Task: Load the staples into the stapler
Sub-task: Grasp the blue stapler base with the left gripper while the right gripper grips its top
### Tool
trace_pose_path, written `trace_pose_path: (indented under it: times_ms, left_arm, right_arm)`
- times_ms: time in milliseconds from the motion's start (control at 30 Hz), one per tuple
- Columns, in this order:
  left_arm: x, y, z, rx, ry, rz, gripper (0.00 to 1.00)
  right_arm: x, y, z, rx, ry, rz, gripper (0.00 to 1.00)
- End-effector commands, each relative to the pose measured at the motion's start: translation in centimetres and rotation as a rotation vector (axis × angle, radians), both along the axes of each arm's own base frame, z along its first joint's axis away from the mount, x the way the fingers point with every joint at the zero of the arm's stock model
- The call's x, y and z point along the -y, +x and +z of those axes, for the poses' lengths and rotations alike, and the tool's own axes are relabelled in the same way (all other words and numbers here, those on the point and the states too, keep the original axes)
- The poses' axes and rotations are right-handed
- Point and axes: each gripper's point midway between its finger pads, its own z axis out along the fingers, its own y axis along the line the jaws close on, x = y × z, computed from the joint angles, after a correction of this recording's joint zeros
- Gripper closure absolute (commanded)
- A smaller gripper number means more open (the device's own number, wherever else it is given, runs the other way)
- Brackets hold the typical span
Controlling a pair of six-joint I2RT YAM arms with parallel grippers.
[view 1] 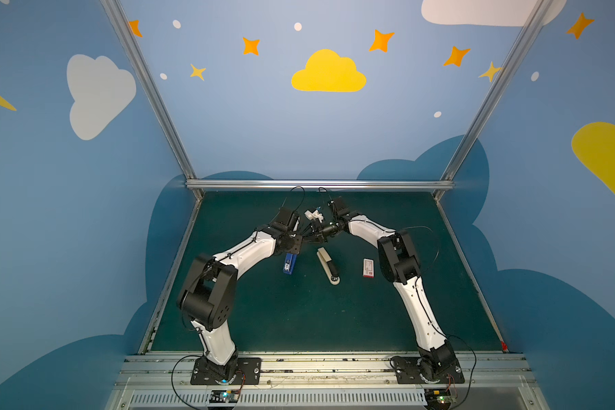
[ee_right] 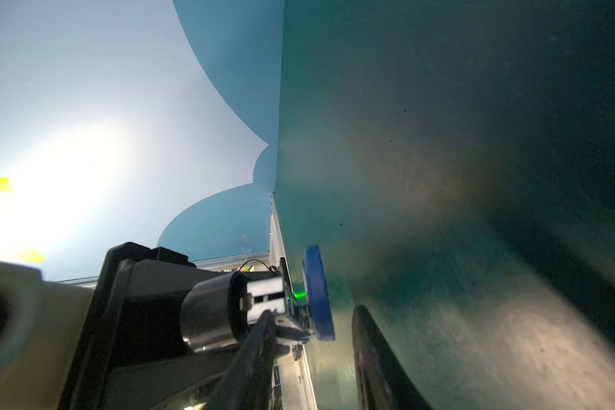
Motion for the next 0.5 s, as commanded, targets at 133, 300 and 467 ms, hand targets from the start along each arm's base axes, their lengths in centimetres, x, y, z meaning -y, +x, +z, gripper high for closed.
trace_pose_path:
  times_ms: [133,300,467]
  left_arm:
    - [1.7,0.8,5.3,0.124,-0.113,-0.03,0.96]
    - [1.8,0.5,5.5,0.124,-0.12,-0.038,0.96]
    - [1.6,0.4,5.6,0.13,-0.114,-0.036,0.96]
  right_arm:
    - [-0.8,-0.2,-0.6,0.008,0.002,0.011,0.64]
    - [-0.5,0.2,0.6,0.033,0.011,-0.003,0.61]
    - [-0.5,0.0,2.0,0.053,0.049,0.018,0.81]
